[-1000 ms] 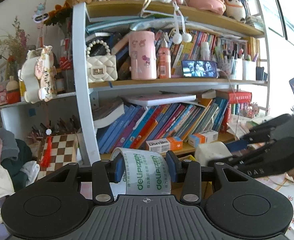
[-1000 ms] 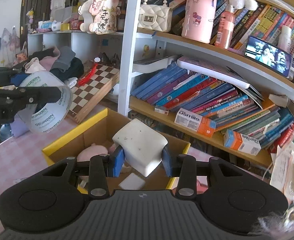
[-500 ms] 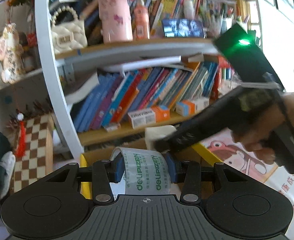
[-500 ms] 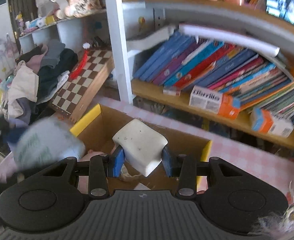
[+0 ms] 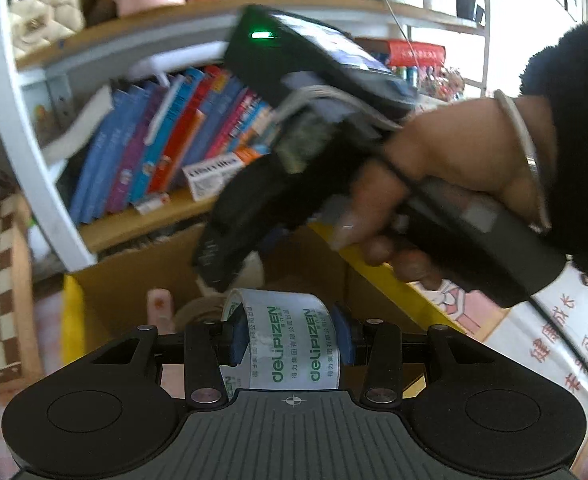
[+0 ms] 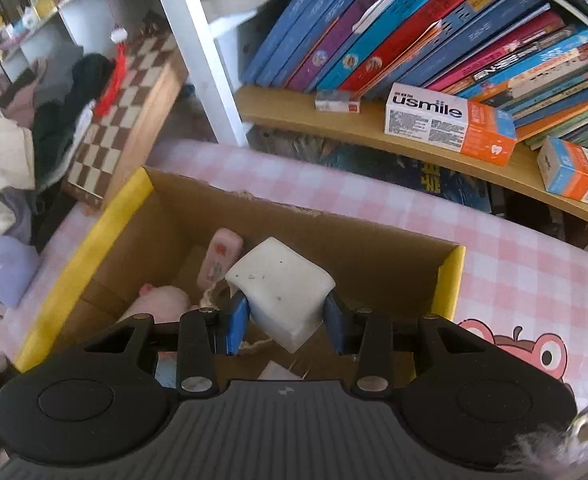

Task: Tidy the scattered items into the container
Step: 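Lower the white block into the box and open the right gripper, then open the left gripper to drop the tape roll into the box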

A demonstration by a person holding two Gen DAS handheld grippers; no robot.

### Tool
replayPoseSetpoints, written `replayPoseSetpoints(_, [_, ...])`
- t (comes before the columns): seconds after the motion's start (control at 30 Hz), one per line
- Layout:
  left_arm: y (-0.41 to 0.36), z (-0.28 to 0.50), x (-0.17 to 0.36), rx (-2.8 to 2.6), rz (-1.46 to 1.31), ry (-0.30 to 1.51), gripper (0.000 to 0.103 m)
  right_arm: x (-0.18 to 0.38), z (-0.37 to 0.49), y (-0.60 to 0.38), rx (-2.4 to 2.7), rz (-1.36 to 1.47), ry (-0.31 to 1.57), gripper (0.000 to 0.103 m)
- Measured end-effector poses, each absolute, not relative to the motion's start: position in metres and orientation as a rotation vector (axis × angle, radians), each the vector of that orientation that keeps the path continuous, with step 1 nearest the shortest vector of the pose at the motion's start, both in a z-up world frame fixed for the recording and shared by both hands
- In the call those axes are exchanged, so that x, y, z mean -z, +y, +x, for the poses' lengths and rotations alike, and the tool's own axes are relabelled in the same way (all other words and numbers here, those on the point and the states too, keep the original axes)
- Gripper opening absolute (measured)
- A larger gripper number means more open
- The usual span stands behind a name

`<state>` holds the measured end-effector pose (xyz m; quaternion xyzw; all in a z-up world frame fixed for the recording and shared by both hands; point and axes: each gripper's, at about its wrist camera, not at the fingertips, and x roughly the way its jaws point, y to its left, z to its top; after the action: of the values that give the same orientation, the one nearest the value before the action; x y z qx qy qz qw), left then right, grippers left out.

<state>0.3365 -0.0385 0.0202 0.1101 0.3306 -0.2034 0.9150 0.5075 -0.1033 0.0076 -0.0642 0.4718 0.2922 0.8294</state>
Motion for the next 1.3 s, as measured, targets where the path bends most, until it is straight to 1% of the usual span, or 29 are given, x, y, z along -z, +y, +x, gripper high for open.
replayPoseSetpoints(0.17, [-0.048,0.345,-0.008,0.454,0.22,0.739,0.041,0.008,0.523,-0.097,-0.614,-0.148,1.071,0.038])
replayPoseSetpoints(0.4, [-0.056,0.352,0.011,0.494,0.224,0.819,0.041,0.024,0.531,-0.089,-0.641,-0.162,1.117,0.038])
replayPoseSetpoints(0.7, [-0.052,0.353,0.017,0.497,0.174,0.845,0.043,0.032,0.533,-0.087,-0.663,-0.141,1.139,0.041])
replayPoseSetpoints(0.77, [-0.05,0.352,0.017,0.493,0.169,0.848,0.043,0.032,0.534,-0.087,-0.666,-0.126,1.138,0.046])
replayPoseSetpoints(0.87, [-0.05,0.349,0.015,0.481,0.177,0.842,0.047,0.028,0.532,-0.089,-0.673,-0.102,1.131,0.055])
replayPoseSetpoints(0.9, [-0.05,0.348,0.014,0.478,0.182,0.838,0.051,0.026,0.531,-0.09,-0.677,-0.097,1.125,0.062])
replayPoseSetpoints(0.93, [-0.049,0.346,0.012,0.475,0.185,0.83,0.056,0.023,0.529,-0.09,-0.68,-0.096,1.116,0.065])
replayPoseSetpoints(1.13, [-0.044,0.332,0.0,0.448,0.204,0.776,0.065,0.006,0.522,-0.094,-0.675,-0.093,1.064,0.069])
replayPoseSetpoints(1.3, [-0.038,0.317,-0.014,0.415,0.209,0.729,0.066,-0.008,0.513,-0.101,-0.669,-0.069,1.032,0.07])
